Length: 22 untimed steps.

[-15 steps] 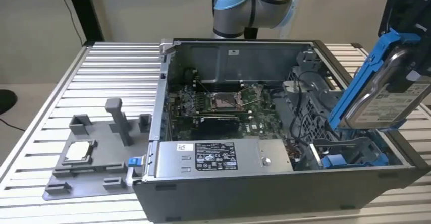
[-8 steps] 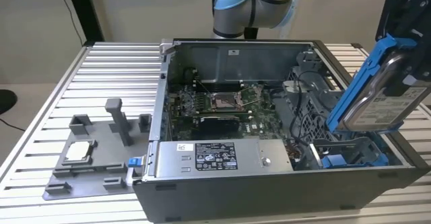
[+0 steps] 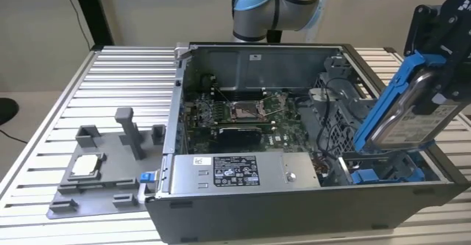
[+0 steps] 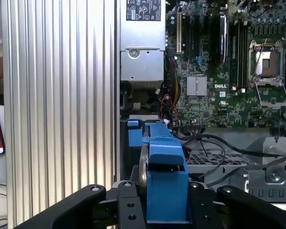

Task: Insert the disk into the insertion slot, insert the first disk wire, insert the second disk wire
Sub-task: 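Insert the disk into the insertion slot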

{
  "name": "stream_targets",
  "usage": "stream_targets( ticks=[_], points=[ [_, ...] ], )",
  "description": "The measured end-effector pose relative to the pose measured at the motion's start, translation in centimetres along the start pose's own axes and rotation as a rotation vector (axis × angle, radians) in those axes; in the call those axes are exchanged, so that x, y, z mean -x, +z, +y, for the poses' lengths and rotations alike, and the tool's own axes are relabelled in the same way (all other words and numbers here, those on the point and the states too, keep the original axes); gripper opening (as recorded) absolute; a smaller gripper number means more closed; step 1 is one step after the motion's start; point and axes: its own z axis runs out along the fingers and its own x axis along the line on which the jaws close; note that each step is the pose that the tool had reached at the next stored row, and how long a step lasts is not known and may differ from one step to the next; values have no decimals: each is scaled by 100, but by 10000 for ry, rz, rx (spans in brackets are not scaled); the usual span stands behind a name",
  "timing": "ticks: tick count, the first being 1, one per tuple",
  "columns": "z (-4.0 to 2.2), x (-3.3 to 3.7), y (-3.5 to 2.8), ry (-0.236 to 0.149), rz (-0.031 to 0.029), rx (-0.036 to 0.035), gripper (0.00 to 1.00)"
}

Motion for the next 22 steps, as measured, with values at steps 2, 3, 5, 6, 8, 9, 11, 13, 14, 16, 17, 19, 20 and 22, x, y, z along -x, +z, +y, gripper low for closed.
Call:
stream_targets(
  ticks=[2, 3, 5, 6, 8, 9, 11, 13, 14, 16, 17, 19, 20, 22],
  points=[
    [-1, -9, 36, -28, -5, 0, 0],
    [-2, -12, 56, -38, -9, 0, 0],
    [-4, -19, 92, -51, -14, 0, 0],
    [-5, -20, 108, -58, -17, 0, 0],
    [-6, -19, 122, -63, -18, -8, 0],
    [-6, -19, 122, -63, -17, -10, 0],
    [-6, -20, 123, -63, -17, -14, 0],
    [-5, -20, 125, -62, -18, -15, 0],
    [-6, -20, 132, -63, -27, -22, 0],
    [-6, -20, 149, -73, -86, -32, 0],
    [-7, -19, 158, -78, -112, -33, 0],
    [-8, -21, 186, -85, -152, -35, 0],
    [-9, -21, 202, -88, -158, -35, 0],
    [-12, -22, 227, -92, -158, -34, 0]
  ],
)
